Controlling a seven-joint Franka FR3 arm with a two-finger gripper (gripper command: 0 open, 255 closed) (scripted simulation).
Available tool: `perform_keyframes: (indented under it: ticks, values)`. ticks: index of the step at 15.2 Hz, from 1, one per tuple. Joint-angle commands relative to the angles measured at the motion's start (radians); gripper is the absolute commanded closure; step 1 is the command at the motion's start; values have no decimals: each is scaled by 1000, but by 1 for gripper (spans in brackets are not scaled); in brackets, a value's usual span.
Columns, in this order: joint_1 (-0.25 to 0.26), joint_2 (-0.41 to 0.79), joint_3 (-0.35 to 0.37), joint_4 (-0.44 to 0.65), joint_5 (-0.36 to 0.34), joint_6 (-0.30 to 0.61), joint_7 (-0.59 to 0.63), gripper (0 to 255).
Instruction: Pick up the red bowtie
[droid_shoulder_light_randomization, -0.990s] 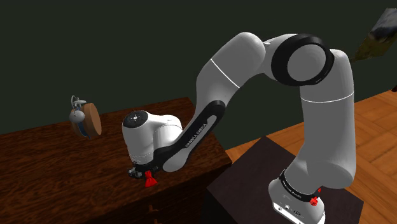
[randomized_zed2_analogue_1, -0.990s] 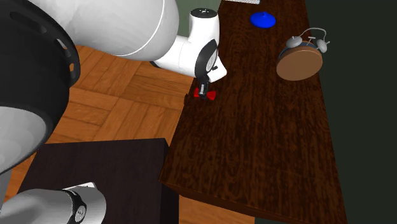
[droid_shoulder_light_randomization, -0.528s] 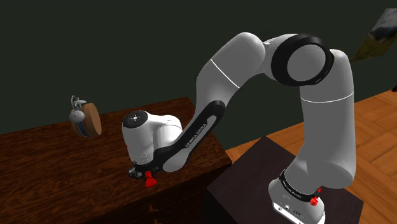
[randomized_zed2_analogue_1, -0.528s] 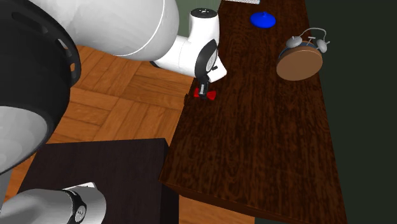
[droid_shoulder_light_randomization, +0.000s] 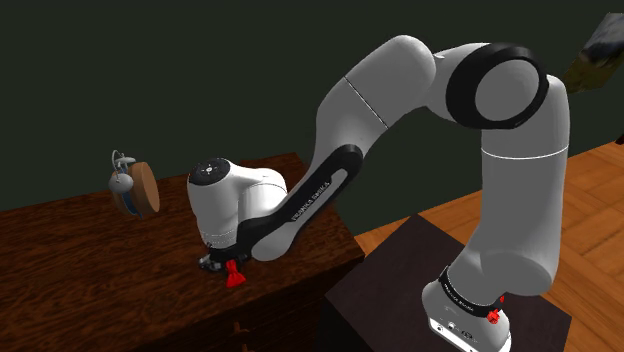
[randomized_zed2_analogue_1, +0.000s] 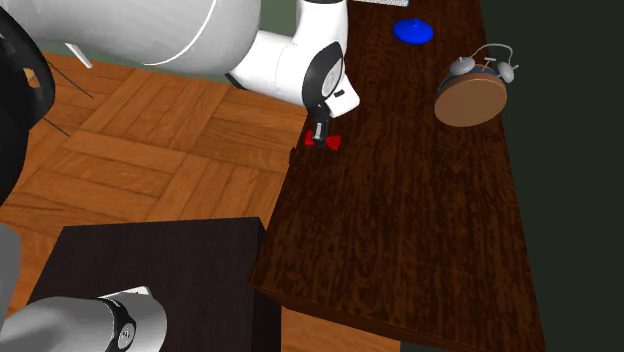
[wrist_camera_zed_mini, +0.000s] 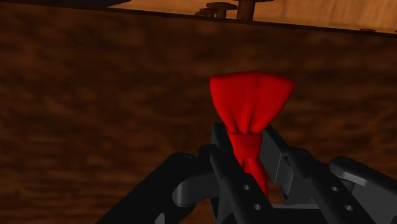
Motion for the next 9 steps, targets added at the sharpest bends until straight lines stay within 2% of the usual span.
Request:
perform_keyframes:
  ticks: [1, 9]
  values:
    - [-8, -19, 13, 5, 19, -22, -11, 255]
    - [-35, -79, 49, 14, 74, -80, -48, 255]
